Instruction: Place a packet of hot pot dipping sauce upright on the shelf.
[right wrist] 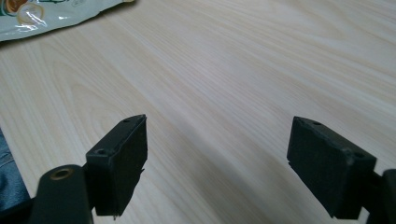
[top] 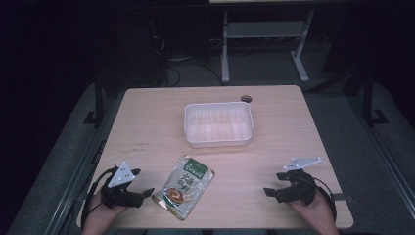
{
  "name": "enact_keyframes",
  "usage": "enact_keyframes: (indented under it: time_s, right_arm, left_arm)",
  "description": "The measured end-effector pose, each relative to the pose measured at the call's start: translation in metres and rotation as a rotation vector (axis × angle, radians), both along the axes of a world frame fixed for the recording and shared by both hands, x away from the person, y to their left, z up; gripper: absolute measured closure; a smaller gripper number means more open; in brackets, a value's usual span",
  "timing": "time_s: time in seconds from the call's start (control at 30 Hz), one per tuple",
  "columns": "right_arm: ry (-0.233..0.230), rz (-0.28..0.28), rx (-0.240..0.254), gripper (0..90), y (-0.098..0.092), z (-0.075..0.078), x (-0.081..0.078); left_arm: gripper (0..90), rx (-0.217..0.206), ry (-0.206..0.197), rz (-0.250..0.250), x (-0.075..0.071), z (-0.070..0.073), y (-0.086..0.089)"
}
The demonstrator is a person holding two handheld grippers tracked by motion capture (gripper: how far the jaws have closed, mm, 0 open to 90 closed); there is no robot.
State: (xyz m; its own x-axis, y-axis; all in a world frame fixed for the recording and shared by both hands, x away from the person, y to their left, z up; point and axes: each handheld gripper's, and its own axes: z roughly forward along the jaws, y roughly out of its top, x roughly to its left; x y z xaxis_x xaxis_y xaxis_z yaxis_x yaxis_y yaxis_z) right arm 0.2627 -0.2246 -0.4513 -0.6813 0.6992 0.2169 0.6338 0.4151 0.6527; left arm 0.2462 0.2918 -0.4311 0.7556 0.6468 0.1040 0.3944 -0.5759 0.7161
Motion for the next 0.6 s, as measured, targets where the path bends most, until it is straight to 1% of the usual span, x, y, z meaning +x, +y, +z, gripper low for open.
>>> enact_keyframes:
  time_s: [0.1, 0.13, 0.17, 0.2, 0.23, 0.27, 0.3, 0.33, 0.37, 0.4, 0.43, 0.47, 0.53, 0.57, 0.6]
  right_arm:
    - [0.004, 0.032, 0.001, 19.6, 0.011, 0.001, 0.004]
    - [0.008, 0.040, 0.003, 19.4, 0.015, 0.002, 0.006]
    - [0.008, 0.040, 0.003, 19.4, 0.015, 0.002, 0.006]
    - [0.011, 0.050, 0.005, 19.2, 0.019, 0.003, 0.008]
    - [0.017, 0.077, -0.002, 19.3, 0.028, 0.004, 0.014]
    - [0.017, 0.089, -0.008, 19.5, 0.033, 0.005, 0.016]
    - [0.017, 0.089, -0.008, 19.5, 0.033, 0.005, 0.016]
    - [0.025, 0.106, -0.020, 19.8, 0.042, 0.006, 0.022]
    - [0.026, 0.113, -0.021, 20.5, 0.046, 0.008, 0.025]
    - [0.030, 0.120, -0.012, 21.1, 0.050, 0.009, 0.028]
    - [0.030, 0.120, -0.012, 21.1, 0.050, 0.009, 0.028]
    - [0.042, 0.133, -0.014, 21.0, 0.057, 0.011, 0.034]
    - [0.047, 0.142, -0.017, 21.1, 0.061, 0.012, 0.037]
    - [0.063, 0.158, -0.018, 21.9, 0.068, 0.013, 0.043]
    - [0.069, 0.162, -0.023, 22.0, 0.071, 0.014, 0.045]
  left_arm:
    - [21.0, -0.001, 0.005, -0.014, -0.001, 0.000, -0.001]
    - [22.4, 0.003, 0.010, -0.029, -0.002, -0.001, -0.002]
    - [22.9, 0.003, 0.010, -0.029, -0.002, -0.001, -0.002]
    - [22.9, 0.009, 0.010, -0.031, -0.002, -0.001, -0.002]
    - [23.2, 0.007, 0.014, -0.035, -0.002, -0.001, -0.003]
    - [23.9, 0.003, 0.014, -0.037, -0.002, 0.000, -0.003]
    - [24.8, 0.003, 0.014, -0.037, -0.002, 0.000, -0.003]
    - [26.1, -0.001, 0.015, -0.043, -0.003, 0.000, -0.003]
    - [27.7, -0.006, 0.021, -0.049, -0.003, 0.000, -0.004]
    - [29.1, -0.004, 0.029, -0.050, -0.003, -0.001, -0.004]
    - [30.6, -0.004, 0.029, -0.050, -0.003, -0.001, -0.004]
    - [31.6, -0.003, 0.036, -0.051, -0.003, -0.001, -0.004]
    - [33.5, -0.008, 0.043, -0.051, -0.003, 0.000, -0.004]
    - [34.3, -0.019, 0.047, -0.049, -0.003, 0.000, -0.003]
    - [35.9, -0.024, 0.048, -0.049, -0.003, 0.000, -0.003]
